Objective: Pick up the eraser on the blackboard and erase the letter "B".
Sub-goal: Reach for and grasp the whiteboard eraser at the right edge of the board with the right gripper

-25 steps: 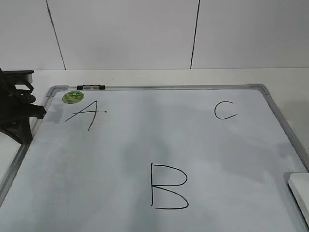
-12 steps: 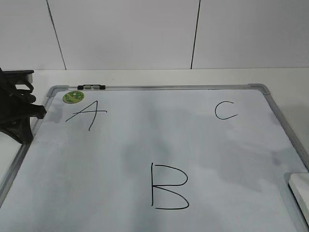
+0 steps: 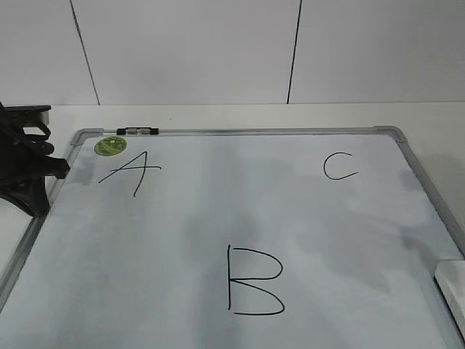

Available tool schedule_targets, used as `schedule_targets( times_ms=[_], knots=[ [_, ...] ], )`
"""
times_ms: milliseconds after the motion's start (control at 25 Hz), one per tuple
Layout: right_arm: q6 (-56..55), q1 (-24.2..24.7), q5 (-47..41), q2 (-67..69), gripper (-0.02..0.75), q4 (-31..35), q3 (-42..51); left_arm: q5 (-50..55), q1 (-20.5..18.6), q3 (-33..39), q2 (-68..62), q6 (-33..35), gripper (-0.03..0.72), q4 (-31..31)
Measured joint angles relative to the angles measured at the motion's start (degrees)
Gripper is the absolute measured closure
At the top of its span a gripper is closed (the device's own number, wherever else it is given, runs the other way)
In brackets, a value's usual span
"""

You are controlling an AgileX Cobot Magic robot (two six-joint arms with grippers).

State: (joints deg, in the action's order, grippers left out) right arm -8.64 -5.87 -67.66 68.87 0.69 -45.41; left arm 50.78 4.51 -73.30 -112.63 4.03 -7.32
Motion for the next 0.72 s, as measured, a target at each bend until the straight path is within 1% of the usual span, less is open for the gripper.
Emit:
schedule_targets(
  times_ms=[480, 720],
  knots=[
    [1.39, 0.0, 6.08, 12.94, 0.073, 0.59, 0.0, 0.0, 0.0, 0.0, 0.0, 0.0, 0.656, 0.0],
    [1.73, 0.0, 7.61, 16.0, 0.073, 0.72, 0.0, 0.0, 0.0, 0.0, 0.0, 0.0, 0.656, 0.12]
  ],
)
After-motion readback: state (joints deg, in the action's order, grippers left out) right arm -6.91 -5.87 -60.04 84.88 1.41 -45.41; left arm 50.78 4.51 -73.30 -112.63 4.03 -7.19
